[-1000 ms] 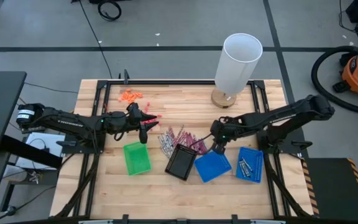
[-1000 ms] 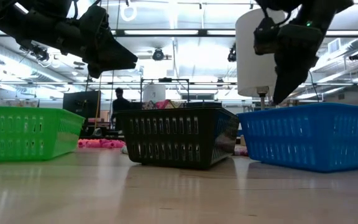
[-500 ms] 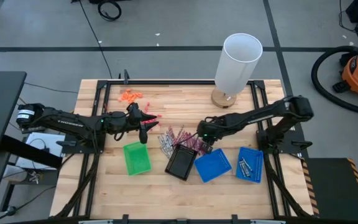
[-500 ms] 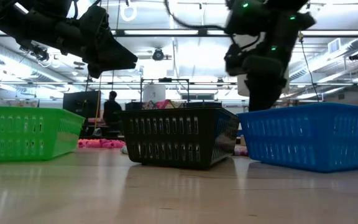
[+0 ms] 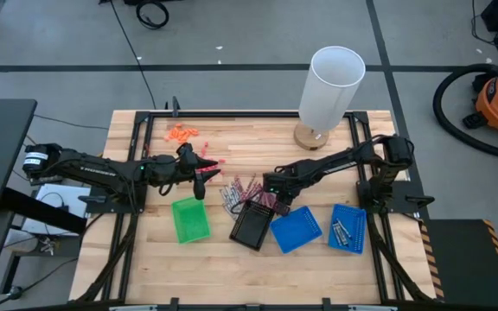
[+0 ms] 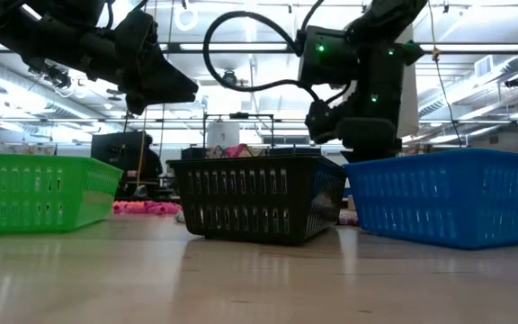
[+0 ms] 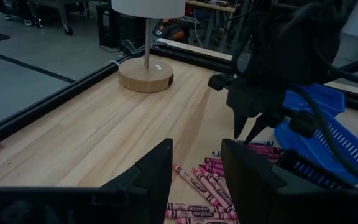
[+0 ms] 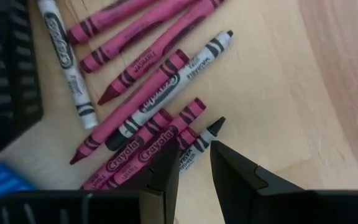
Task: Sort crayons
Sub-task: Put the black crayon into the right blue bin
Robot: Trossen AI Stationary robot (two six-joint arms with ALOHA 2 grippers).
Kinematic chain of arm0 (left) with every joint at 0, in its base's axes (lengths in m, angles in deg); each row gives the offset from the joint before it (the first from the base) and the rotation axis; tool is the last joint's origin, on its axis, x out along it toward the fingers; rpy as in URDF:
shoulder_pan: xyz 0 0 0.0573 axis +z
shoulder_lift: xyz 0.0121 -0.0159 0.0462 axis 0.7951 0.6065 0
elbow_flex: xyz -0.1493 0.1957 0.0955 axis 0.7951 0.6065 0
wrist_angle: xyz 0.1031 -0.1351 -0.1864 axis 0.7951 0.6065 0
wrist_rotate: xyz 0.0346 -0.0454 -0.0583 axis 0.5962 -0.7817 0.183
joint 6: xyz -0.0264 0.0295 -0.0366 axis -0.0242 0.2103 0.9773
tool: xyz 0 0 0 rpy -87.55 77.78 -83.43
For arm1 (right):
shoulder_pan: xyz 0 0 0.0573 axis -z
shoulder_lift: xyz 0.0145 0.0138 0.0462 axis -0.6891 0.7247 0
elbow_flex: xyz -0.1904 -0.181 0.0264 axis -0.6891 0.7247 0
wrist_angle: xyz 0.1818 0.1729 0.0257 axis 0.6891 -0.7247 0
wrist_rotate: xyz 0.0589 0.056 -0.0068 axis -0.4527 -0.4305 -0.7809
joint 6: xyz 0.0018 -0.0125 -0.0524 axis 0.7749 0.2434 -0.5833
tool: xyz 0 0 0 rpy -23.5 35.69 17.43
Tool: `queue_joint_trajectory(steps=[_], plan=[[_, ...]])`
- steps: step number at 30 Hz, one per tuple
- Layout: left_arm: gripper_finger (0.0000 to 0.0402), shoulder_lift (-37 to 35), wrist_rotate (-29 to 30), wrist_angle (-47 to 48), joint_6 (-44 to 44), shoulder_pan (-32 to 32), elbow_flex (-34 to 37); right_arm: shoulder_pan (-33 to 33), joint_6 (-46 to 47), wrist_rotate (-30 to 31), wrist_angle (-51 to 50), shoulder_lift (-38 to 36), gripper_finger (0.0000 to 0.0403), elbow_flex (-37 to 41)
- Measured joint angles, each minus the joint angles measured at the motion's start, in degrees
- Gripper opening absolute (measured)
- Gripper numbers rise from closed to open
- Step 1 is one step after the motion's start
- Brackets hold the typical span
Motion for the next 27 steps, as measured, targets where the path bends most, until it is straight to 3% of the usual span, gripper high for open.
queue_joint_trajectory(steps=[17, 27], plan=[[0.0149, 0.0, 0.0, 1.27, 0.39, -0.07, 0.0, 1.76, -0.45, 0.7, -2.58, 0.37, 0.0101, 1.34], [0.0149, 0.0, 0.0, 1.77, 0.35, -0.07, 0.0, 3.7, -2.67, -2.11, -1.17, -0.03, 0.0101, 3.57]])
